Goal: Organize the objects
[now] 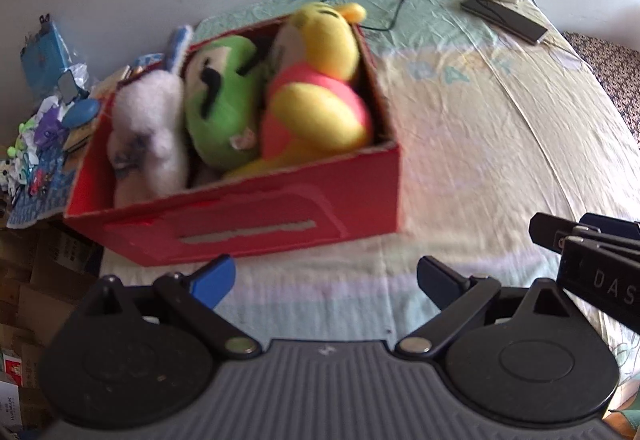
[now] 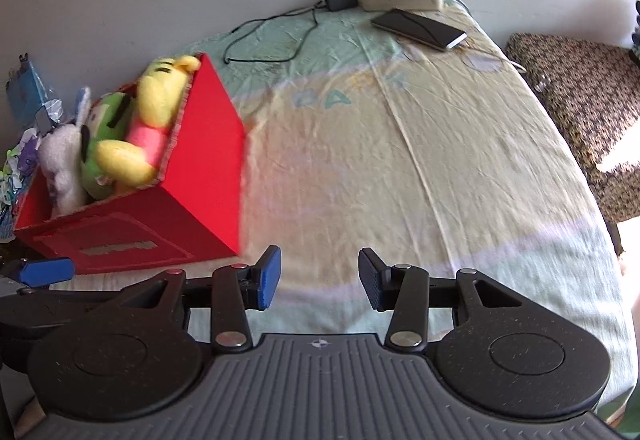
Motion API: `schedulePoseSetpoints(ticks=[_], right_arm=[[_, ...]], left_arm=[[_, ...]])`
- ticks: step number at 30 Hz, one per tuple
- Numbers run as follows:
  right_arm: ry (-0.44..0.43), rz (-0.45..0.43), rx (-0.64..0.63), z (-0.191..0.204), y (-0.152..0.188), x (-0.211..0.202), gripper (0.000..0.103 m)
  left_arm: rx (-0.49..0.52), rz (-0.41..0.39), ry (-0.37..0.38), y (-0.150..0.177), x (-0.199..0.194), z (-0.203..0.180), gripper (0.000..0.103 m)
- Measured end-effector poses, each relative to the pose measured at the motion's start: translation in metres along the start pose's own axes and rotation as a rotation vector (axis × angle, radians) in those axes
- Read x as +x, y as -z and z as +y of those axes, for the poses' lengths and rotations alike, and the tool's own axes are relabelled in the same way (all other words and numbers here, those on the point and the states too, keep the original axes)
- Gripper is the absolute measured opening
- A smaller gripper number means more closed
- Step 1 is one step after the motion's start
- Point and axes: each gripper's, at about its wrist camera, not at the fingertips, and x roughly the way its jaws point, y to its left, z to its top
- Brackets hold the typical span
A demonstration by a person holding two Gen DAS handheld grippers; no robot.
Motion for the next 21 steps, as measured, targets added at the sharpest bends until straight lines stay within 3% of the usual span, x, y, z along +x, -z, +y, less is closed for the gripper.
schedulePoseSetpoints(ticks=[4,21], right_arm=[[-0.011,-0.015,-0.018,0.026,-0.012,-0.002,0.046],[-0.026,-0.064,-0.064,0.118,-0.045,0.011,0.046]], left_arm=[[0.005,-0.041,-0.035,-0.008,-0.007,0.023,0.098],[-0.083,-0.084,-0.008,-0.038,0.005,0.116,0.098]])
